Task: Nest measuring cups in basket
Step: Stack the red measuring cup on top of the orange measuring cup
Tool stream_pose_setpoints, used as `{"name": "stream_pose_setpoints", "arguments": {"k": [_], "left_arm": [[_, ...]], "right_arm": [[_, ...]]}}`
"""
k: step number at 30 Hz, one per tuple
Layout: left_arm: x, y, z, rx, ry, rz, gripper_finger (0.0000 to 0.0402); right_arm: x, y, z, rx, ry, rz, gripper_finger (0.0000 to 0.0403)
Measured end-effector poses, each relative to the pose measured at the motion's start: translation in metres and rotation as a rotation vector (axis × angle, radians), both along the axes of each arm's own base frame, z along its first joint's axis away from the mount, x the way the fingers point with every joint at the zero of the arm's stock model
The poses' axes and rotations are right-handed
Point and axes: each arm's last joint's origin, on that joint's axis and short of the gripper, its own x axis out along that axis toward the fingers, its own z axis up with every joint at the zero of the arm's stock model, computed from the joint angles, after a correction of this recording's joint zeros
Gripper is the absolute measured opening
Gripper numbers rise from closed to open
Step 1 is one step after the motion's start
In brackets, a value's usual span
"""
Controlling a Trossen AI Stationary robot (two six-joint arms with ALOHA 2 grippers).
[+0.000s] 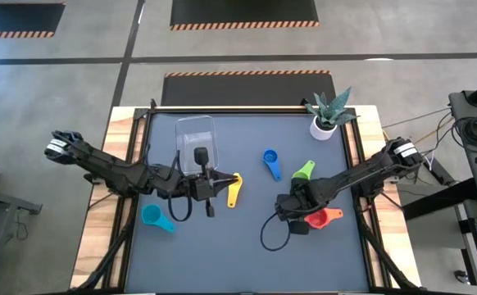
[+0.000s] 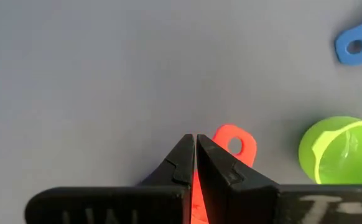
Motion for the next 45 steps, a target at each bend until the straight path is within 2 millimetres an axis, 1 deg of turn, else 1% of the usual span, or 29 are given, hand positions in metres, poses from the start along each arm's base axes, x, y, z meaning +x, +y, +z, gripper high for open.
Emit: {"name": "stream_pose_setpoints", "arguments": {"k": [5,9,12,18,24,38,45], "left_arm": [[0.0,0.0,0.0,0.003,0.0,0.0,0.0013],[0.0,0.0,0.0,0.002,-0.001,0.0,0.0013],[0.0,0.0,0.0,0.002,-0.001,0.0,0.0013],[0.0,0.0,0.0,0.002,-0.001,0.0,0.0013],[0.0,0.0,0.0,0.002,-0.001,0.001,0.0013],[0.0,0.0,0.0,0.002,-0.001,0.001,0.0013],[0.0,0.0,0.0,0.002,-0.001,0.001,0.0013]], "right_arm": [[0.001,0.0,-0.009,0.0,-0.005,0.02,0.0008],[0.003,0.001,-0.022,-0.018,0.035,0.052,0.0008],[0.005,0.002,-0.028,-0.028,0.058,0.069,0.0008],[0.005,0.0,-0.028,-0.033,0.066,0.064,0.0008],[-0.002,-0.006,-0.025,-0.074,0.12,0.028,0.0008],[-0.009,-0.008,-0.023,-0.095,0.187,0.022,0.0008],[-0.01,-0.009,-0.017,-0.113,0.153,0.02,0.0008]]}}
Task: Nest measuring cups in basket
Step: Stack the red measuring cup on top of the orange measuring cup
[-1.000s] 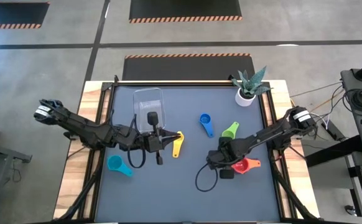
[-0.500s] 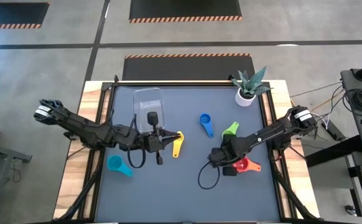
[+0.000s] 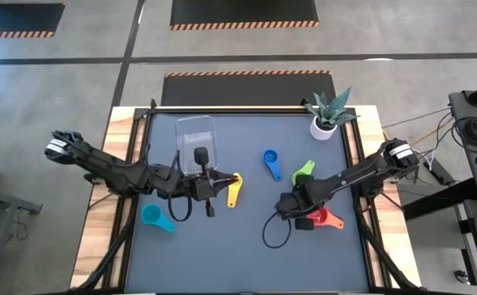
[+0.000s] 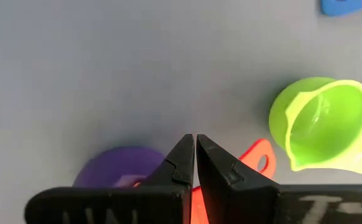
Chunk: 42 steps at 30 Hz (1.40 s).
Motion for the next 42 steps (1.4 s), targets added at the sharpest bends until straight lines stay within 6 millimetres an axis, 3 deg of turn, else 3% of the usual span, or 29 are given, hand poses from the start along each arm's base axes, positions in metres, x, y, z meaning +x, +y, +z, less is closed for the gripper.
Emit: {"name": "stream_pose_setpoints", "arguments": {"k": [9,17,23,28,31,34,39,42], "left_arm": [[0.0,0.0,0.001,-0.002,-0.006,0.0,0.0013],[0.0,0.0,0.001,-0.005,-0.014,0.0,0.0013],[0.0,0.0,0.001,-0.005,-0.014,0.0,0.0013],[0.0,0.0,0.001,-0.005,-0.013,0.0,0.0013],[0.0,0.0,0.001,0.0,-0.012,0.0,0.0013],[0.0,0.0,0.001,0.009,-0.011,0.0,0.0013],[0.0,0.0,0.001,0.01,-0.01,0.0,0.0013],[0.0,0.0,0.001,0.01,-0.01,-0.001,0.0013]], "right_arm": [[-0.006,-0.019,0.029,0.046,-0.11,-0.054,0.0008],[-0.019,-0.058,0.054,0.195,-0.138,-0.384,0.0015],[-0.029,-0.075,0.054,0.229,-0.109,-0.483,0.0075],[-0.032,-0.077,0.045,0.234,-0.14,-0.571,0.0139],[-0.027,-0.077,0.041,0.233,-0.182,-0.577,0.0156],[-0.023,-0.076,0.039,0.25,-0.204,-0.507,0.0137],[-0.022,-0.073,0.03,0.32,-0.193,-0.425,0.0035],[-0.024,-0.07,0.019,0.313,-0.153,-0.402,0.0015]]}}
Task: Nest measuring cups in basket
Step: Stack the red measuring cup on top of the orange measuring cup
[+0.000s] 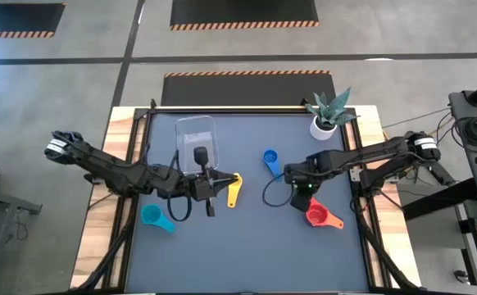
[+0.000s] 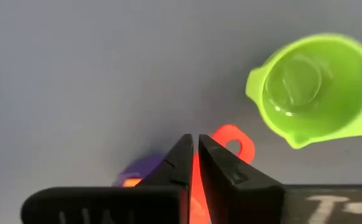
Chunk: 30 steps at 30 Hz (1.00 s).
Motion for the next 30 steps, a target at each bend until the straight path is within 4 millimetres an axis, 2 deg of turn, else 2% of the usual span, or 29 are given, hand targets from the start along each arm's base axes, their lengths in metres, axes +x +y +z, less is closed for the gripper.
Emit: {"name": "stream_pose_setpoints", "arguments": {"k": [14,20,25,30], "left_arm": [[0.0,0.0,0.0,-0.007,-0.001,0.0,0.0013],[0.0,0.0,0.0,-0.007,-0.001,0.0,0.0013],[0.0,0.0,0.0,-0.005,-0.001,0.0,0.0013],[0.0,0.0,0.0,-0.005,-0.001,0.001,0.0013]], "right_arm": [[-0.007,0.006,-0.007,-0.008,0.055,0.055,0.0009],[-0.015,0.007,-0.007,-0.009,0.126,0.006,0.0009],[-0.019,0.006,0.011,-0.026,0.087,-0.036,0.0009],[-0.049,0.009,0.033,-0.044,0.186,-0.14,0.0008]]}}
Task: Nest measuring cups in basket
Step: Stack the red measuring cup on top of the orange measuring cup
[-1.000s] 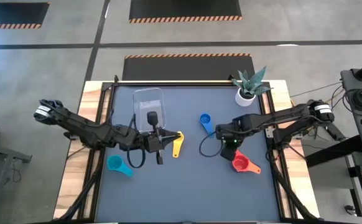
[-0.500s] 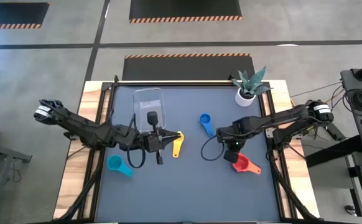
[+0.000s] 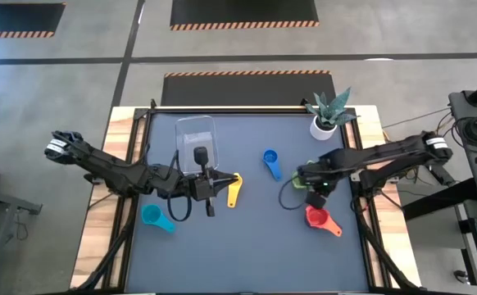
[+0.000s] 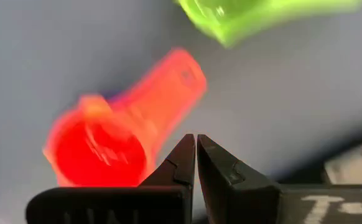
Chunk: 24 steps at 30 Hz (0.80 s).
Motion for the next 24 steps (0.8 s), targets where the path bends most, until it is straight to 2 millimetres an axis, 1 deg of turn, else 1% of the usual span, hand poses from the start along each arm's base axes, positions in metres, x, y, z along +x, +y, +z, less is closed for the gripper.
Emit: {"name": "stream_pose_setpoints", "arguments": {"k": [2,5,9,12,14,17,24], "left_arm": [[0.0,0.0,0.0,-0.001,0.0,0.0,0.0013],[0.0,0.0,-0.001,-0.005,0.012,0.0,0.0013],[0.0,0.0,-0.002,-0.012,0.015,0.001,0.0013],[0.0,0.0,-0.002,-0.012,0.014,0.0,0.0013],[0.0,0.0,-0.002,-0.012,0.014,0.0,0.0013],[0.0,0.0,-0.002,-0.015,0.013,0.001,0.0013],[0.0,0.0,-0.001,-0.016,0.011,0.001,0.0013]], "right_arm": [[-0.014,0.007,0.002,0.012,0.008,-0.021,0.0008],[-0.028,0.022,0.0,0.036,-0.036,-0.026,0.0008],[-0.046,0.039,-0.014,0.051,-0.04,-0.062,0.0008],[-0.054,0.049,-0.028,0.054,-0.026,-0.067,0.0008],[-0.057,0.056,-0.036,0.062,-0.03,-0.054,0.0008],[-0.055,0.066,-0.047,0.084,-0.054,-0.045,0.0008],[-0.039,0.081,-0.054,0.135,-0.155,-0.038,0.0008]]}}
